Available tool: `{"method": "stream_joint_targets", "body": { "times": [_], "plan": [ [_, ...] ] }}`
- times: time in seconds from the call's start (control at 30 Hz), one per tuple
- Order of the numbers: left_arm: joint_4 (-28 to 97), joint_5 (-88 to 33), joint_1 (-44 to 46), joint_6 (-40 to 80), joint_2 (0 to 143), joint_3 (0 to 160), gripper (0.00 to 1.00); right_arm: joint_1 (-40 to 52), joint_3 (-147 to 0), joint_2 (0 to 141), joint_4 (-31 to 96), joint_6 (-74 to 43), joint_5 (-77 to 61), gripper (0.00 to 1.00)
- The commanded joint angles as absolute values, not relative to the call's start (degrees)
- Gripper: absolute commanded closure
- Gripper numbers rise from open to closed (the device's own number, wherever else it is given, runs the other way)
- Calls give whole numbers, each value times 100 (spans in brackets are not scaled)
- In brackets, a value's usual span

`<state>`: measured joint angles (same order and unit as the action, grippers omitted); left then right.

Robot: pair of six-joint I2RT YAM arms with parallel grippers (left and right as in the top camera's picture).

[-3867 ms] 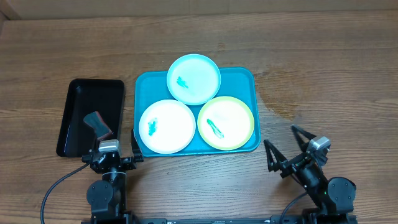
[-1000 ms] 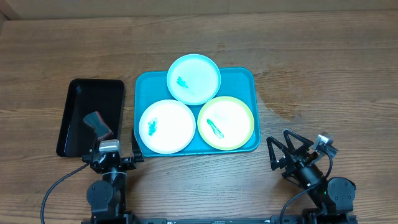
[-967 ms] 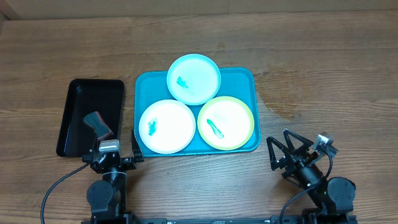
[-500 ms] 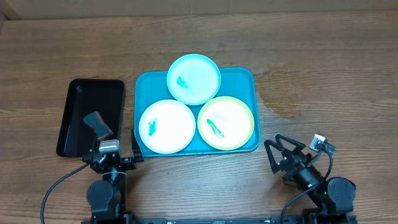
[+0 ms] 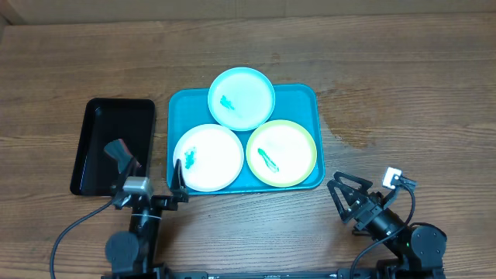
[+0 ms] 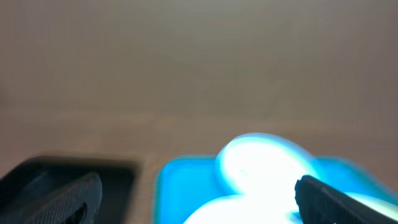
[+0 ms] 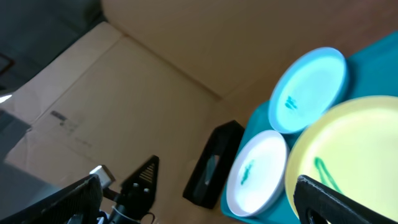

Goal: Clean dirty plates on tray and stack at the side
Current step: 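Reach the left gripper to the sponge on the black tray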

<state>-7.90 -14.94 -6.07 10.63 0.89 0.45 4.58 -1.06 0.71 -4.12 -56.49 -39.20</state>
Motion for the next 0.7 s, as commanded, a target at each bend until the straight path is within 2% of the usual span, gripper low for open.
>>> {"method": "stream_joint_targets", "body": {
  "times": [0.0,0.1,0.17,0.3,0.37,0.47,0.57,0.67],
  "plan": [
    [-1747,-2989,-635,2180,43,30,0,482,-51,34,-886,-5548,-4018,0],
    [-3188,-2827,-635,2250,43,137,0,482,-150,34,-937,-5542,-4032,0],
    [-3334,-2484,-635,2274,51,480,0,482,-235,38,-926,-5415,-4077,0],
    [-1848,-2366,-637,1778,489,1892,0,480,-510,67,-801,-4941,-4025,0],
    [-642,-2255,-637,1584,1076,2873,0,480,-816,150,-504,-4661,-3837,1],
    [242,-2534,-635,1481,2038,4025,0,480,-1441,434,75,-4217,-3586,0],
    [1350,-2814,-635,1433,2622,4506,1,480,-2060,832,489,-3863,-3588,0],
    [1304,-3122,-642,1380,3157,4600,0,482,-2853,1374,1273,-3376,-3590,0]
  ]
}}
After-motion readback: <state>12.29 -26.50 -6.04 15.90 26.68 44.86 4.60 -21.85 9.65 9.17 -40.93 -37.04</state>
